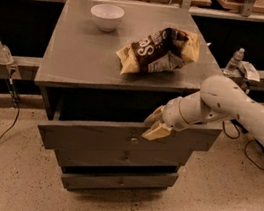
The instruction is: Open top drawer
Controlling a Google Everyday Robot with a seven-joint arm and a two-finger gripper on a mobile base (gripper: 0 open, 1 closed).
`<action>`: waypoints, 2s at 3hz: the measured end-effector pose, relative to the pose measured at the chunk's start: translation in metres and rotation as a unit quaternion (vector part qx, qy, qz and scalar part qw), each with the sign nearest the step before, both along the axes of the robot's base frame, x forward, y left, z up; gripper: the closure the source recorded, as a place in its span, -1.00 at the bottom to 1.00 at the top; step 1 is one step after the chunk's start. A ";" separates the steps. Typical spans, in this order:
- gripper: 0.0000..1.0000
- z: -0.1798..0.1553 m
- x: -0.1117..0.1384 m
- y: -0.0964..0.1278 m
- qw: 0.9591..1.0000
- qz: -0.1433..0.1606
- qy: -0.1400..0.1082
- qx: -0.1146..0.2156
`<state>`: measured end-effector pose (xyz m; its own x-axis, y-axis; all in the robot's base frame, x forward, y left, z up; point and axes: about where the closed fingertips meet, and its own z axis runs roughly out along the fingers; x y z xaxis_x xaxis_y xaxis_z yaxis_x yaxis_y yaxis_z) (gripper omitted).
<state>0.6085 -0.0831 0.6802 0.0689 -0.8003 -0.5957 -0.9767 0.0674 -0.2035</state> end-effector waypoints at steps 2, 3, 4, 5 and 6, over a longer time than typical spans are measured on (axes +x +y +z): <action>-0.34 0.021 -0.130 -0.036 0.998 0.025 0.029 0.045; -0.10 0.024 -0.178 -0.051 0.998 0.018 0.051 0.044; -0.16 0.032 -0.194 -0.058 0.998 0.007 0.050 0.036; -0.17 0.041 -0.179 -0.061 0.999 0.000 0.038 0.017; -0.30 0.043 -0.155 -0.056 0.999 0.007 0.031 0.002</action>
Offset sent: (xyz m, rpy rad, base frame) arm -0.2056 -0.0592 0.0358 0.1357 0.0979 0.0729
